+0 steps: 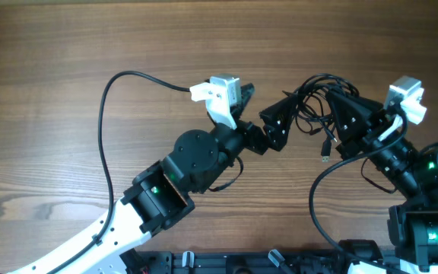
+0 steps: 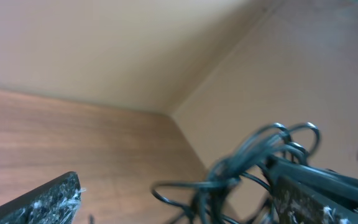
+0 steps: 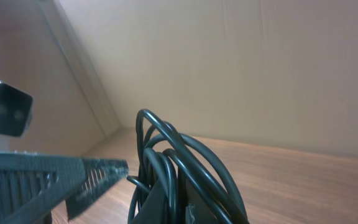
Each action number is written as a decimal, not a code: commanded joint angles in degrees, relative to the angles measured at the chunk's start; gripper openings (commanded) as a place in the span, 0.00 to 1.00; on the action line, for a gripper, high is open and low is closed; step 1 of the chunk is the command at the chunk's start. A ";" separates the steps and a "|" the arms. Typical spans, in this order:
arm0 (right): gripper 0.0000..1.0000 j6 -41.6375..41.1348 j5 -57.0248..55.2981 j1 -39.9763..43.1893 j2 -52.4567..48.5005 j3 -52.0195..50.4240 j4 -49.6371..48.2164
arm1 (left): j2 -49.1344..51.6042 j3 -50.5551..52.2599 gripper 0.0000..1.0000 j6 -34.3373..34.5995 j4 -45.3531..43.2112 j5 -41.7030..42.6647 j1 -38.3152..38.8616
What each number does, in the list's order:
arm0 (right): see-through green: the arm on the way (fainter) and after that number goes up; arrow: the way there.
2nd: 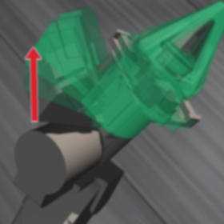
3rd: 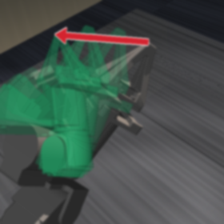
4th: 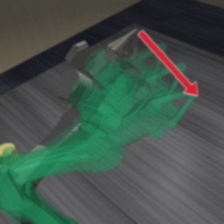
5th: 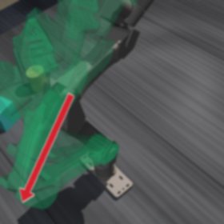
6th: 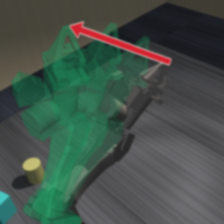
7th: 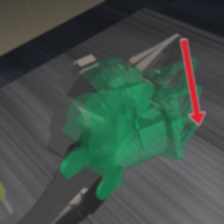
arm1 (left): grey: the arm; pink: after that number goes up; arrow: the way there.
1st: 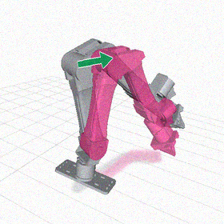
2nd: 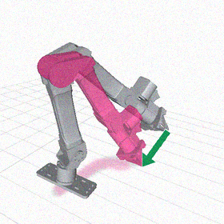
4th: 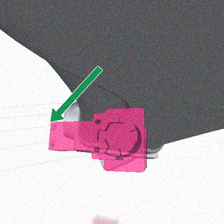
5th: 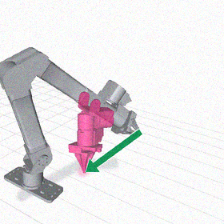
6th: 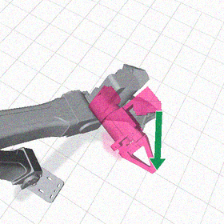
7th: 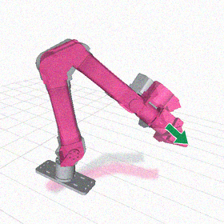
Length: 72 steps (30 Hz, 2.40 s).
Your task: Untangle cables
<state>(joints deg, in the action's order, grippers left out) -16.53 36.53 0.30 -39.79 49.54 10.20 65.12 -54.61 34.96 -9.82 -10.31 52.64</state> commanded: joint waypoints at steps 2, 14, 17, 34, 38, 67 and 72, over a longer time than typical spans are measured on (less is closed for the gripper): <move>0.04 -2.12 2.16 -0.11 0.37 0.39 -3.08 | -0.83 -0.59 1.00 9.49 -0.20 8.07 -0.02; 0.04 -6.25 8.37 -0.11 0.37 0.39 -9.55 | 1.38 -0.59 0.58 9.44 -4.92 14.80 0.02; 0.04 -7.80 8.85 -0.11 0.37 0.39 -10.60 | 1.55 -0.59 0.43 9.44 -5.44 14.82 0.02; 0.58 9.31 3.23 -0.07 0.37 0.39 7.45 | 1.62 -0.59 0.04 -16.59 -3.78 11.74 -8.09; 0.59 10.58 3.30 -0.07 0.37 0.39 7.67 | 1.62 -0.59 0.04 -21.42 -0.72 11.72 -8.13; 0.58 58.77 12.92 -0.07 0.37 0.39 10.80 | 1.70 -0.59 0.04 -36.28 -1.05 29.44 -7.76; 0.57 58.51 10.99 -0.07 0.26 0.39 11.32 | 1.68 -0.59 0.04 -38.82 -1.49 33.99 -7.76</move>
<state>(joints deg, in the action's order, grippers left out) 41.69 48.60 0.32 -39.77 49.76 21.02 66.76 -54.59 -0.23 -10.35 19.07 44.82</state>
